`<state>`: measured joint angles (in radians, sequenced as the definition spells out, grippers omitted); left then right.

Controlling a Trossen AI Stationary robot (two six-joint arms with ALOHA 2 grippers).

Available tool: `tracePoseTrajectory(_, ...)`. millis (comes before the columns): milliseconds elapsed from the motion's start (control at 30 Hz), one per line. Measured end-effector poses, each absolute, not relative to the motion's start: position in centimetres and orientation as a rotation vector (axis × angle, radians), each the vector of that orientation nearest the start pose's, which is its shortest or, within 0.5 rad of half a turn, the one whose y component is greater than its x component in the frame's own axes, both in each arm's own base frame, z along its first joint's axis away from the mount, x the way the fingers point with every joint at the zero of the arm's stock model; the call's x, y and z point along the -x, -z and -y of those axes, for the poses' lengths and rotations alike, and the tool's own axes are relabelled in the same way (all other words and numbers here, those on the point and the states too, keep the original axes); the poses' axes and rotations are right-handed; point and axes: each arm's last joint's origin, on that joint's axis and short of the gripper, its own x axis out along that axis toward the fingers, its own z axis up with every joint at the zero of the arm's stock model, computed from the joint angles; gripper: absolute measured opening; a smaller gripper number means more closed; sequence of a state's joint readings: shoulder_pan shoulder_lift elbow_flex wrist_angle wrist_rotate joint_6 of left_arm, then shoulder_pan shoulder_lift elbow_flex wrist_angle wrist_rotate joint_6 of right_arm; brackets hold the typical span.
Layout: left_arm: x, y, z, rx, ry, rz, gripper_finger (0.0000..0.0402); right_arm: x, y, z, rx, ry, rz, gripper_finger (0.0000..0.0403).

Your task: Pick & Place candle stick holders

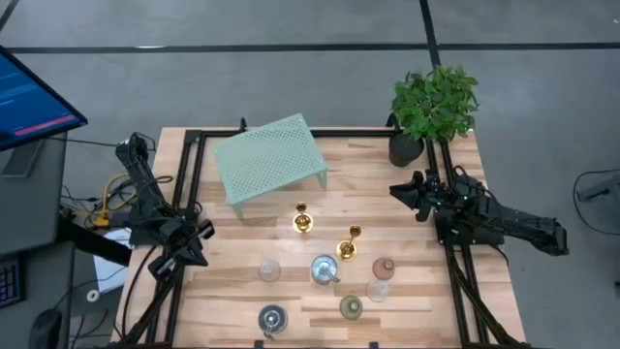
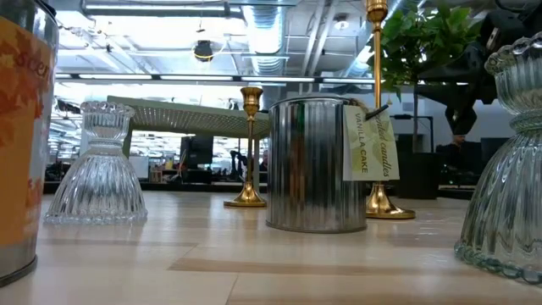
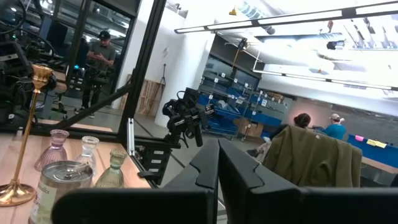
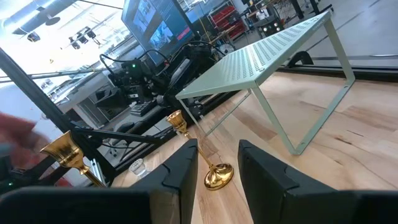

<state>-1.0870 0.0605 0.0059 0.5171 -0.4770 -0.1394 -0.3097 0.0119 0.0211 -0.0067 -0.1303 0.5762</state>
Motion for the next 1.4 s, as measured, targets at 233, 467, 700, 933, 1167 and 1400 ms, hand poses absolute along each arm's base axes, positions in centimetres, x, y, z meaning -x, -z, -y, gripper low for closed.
tracePoseTrajectory(233, -5.27, -20.77, 7.18, 0.465, 0.624, 0.292, 0.0008, -9.34, -16.91, 2.60, -0.574, 0.174, 0.054, 0.0106)
tracePoseTrajectory(467, -5.27, -20.77, 7.18, 0.464, 0.623, 0.292, 0.0008, -9.34, -16.92, 2.60, -0.574, 0.174, 0.054, 0.0106)
tracePoseTrajectory(700, -5.27, -20.77, 7.17, 0.464, 0.623, 0.292, 0.0008, -9.34, -16.92, 2.59, -0.574, 0.174, 0.055, 0.0106)
tracePoseTrajectory(933, -5.26, -20.83, 7.15, 0.496, 0.629, 0.288, 0.0008, -9.34, -16.92, 2.60, -0.574, 0.174, 0.055, 0.0106)
tracePoseTrajectory(1167, -5.26, -20.83, 7.15, 0.527, 0.634, 0.279, 0.0008, -9.35, -16.91, 2.60, -0.574, 0.174, 0.054, 0.0106)
tracePoseTrajectory(1400, -5.31, -20.83, 7.06, 0.534, 0.600, 0.278, 0.0008, -9.34, -16.91, 2.60, -0.574, 0.174, 0.054, 0.0106)
